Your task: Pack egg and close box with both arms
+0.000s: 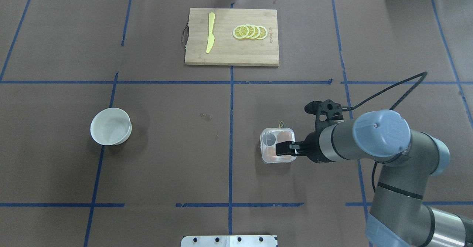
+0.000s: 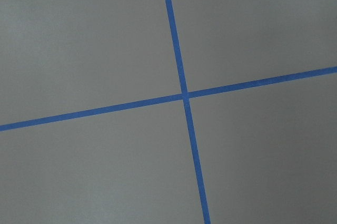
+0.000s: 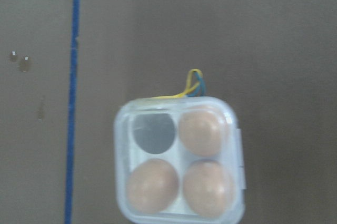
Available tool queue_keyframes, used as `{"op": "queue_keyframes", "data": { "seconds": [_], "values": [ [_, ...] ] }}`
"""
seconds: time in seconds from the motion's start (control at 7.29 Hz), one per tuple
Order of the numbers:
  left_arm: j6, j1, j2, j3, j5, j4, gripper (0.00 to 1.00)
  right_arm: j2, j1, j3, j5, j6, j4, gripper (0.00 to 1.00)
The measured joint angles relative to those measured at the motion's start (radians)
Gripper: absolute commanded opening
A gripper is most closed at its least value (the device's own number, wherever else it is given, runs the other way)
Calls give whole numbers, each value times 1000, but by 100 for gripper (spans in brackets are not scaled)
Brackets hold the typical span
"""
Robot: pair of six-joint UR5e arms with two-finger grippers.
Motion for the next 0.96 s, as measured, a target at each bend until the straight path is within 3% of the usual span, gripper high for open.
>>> {"op": "queue_keyframes", "data": {
  "seconds": [0.27, 0.55, 0.96],
  "values": [
    [-1, 0, 7, 6, 0, 0, 100, 102, 25, 6, 17, 9, -155, 100],
    [3, 0, 42, 24, 0, -3, 100, 118, 127, 13, 112, -46, -244, 100],
    [16, -1, 105, 15, 0, -41, 100, 115, 343, 13, 261, -341, -412, 100]
  ]
}}
